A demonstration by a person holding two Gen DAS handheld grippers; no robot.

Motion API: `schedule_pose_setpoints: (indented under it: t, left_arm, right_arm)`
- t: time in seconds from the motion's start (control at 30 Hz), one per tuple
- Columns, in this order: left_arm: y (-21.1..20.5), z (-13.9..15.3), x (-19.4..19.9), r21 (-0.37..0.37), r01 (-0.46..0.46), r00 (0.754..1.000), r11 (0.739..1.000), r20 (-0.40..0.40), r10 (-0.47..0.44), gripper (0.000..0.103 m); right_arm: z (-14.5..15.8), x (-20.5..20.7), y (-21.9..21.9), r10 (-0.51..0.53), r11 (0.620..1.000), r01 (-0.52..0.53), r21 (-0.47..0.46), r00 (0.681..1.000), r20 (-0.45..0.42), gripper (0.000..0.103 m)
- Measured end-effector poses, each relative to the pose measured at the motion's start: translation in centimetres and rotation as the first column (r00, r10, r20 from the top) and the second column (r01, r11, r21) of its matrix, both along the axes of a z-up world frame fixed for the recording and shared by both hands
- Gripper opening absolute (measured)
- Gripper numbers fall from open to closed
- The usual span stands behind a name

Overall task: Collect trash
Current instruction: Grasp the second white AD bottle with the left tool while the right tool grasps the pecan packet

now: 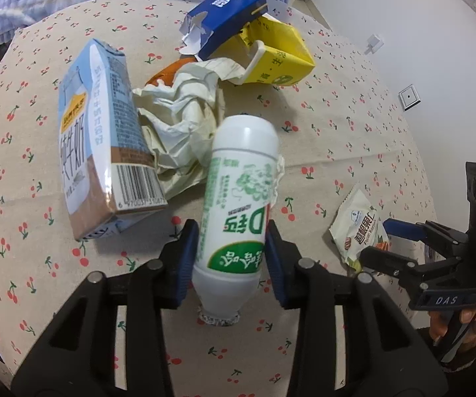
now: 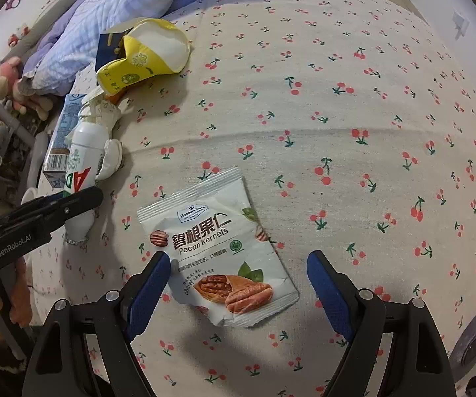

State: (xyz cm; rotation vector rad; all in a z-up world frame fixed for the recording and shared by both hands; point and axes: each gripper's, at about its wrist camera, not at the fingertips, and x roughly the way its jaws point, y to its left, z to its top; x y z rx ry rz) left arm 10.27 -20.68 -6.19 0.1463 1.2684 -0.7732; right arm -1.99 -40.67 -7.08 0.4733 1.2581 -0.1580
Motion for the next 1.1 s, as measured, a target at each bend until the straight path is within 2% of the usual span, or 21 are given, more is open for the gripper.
schedule_pose_setpoints:
  t: [0.43, 0.8, 0.97, 1.1]
  left_arm:
    - [2.4, 1.7, -1.8, -0.010, 0.006, 0.999, 1.000, 0.048, -0.005, 0.040]
    - [7.9, 3.0, -2.3, -0.033, -0.074, 0.995, 0.997, 0.063, 0.076, 0.040]
    - [10.3, 3.3, -2.4, -0.042, -0.110, 0.991, 0.993, 0.068, 0.113, 0.040]
    - [12.1, 3.8, -2.5, -0.056, -0.135, 0.987, 0.989, 0.075, 0.139, 0.040]
  right_arm:
    - [-0.6, 1.3, 3.7, 0.062, 0.993, -0.063, -0.105, 0.998, -0.020, 0.086]
    - [-1.5, 2.8, 6.8, 0.097, 0.982, -0.098, -0.163, 0.995, -0.015, 0.087]
    - [-1.9, 2.7, 8.5, 0.108, 0.974, -0.107, -0.200, 0.994, -0.009, 0.081]
    - [-1.7, 2.3, 9.4, 0.122, 0.972, -0.119, -0.202, 0.992, 0.003, 0.067]
